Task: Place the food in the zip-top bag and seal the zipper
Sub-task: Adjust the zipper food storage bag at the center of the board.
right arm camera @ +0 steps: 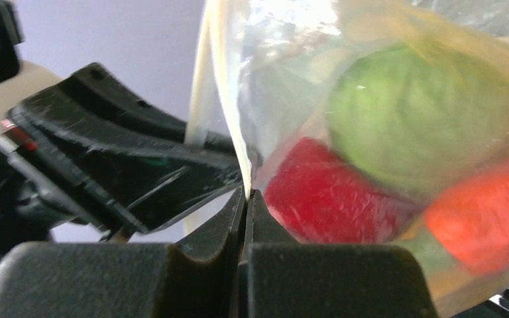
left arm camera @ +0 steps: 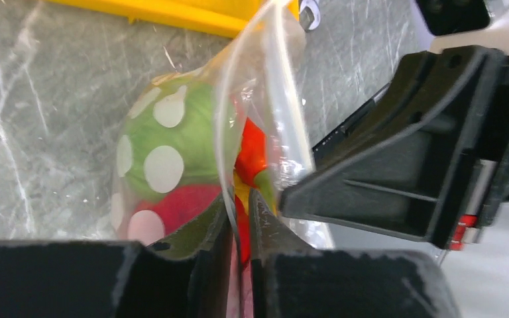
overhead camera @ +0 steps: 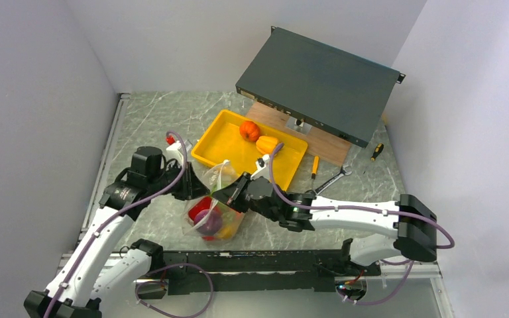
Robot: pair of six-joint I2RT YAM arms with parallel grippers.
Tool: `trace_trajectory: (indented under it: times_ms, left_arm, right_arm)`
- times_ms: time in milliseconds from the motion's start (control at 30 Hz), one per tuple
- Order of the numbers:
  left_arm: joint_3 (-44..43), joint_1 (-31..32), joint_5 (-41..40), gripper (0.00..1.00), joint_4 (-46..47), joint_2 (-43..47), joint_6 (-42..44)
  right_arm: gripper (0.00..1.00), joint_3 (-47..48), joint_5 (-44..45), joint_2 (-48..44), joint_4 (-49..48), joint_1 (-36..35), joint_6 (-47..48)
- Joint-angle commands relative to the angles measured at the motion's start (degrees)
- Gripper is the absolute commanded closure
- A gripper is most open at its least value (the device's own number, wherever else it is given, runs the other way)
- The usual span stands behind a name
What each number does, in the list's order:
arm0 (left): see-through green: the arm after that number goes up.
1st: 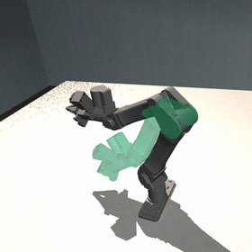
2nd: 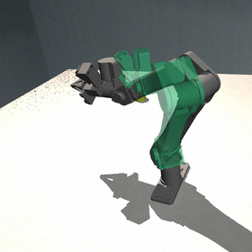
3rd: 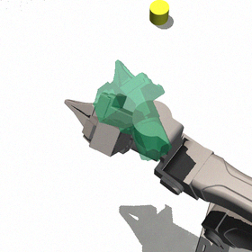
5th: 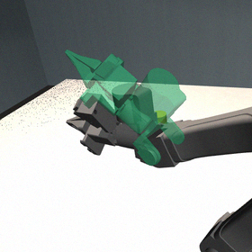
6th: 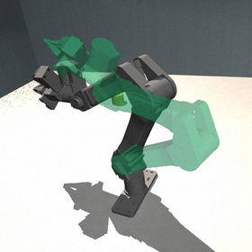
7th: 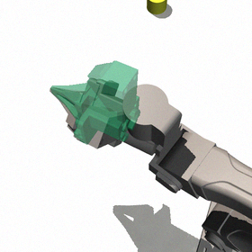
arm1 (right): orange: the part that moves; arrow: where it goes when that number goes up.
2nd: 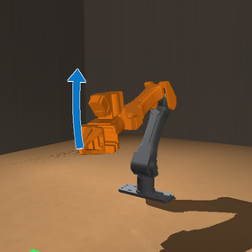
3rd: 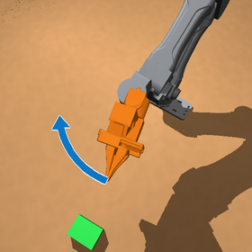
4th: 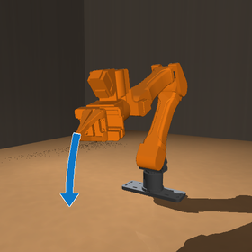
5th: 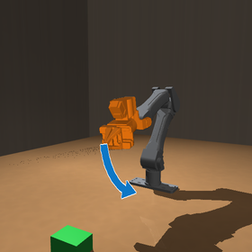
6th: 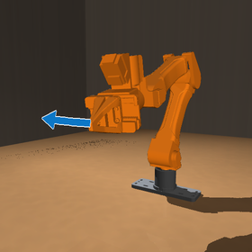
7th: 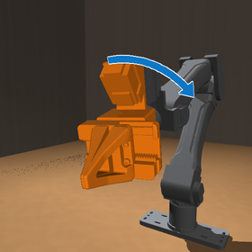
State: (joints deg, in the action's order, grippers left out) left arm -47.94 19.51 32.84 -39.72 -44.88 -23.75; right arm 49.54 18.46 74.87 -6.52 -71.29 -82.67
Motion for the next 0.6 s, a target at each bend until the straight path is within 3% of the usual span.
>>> trace_trajectory:
  times_ms: [0,200,433,567]
  left_arm:
    - [-1.8,1.3,3.3,0.76,2.8,2.1,1.2]
    - [-5.2,2.9,-1.1,0.31,-1.4,4.9,6.2]
    - [-6.0,11.7,-14.0,0.21,-4.7,3.4,9.6]
    - [-5.4,15.7,-19.6,0.21,-5.1,3.2,10.9]
  right_arm:
    - [1.00,1.2,1.1,1.9,-4.2,0.3,-2.3]
    - [1.00,3.0,2.6,3.1,-3.9,0.3,-3.5]
    - [1.00,6.1,4.0,3.6,-3.3,0.2,-6.2]
    - [1.00,6.9,5.0,2.8,-3.2,0.4,-6.9]
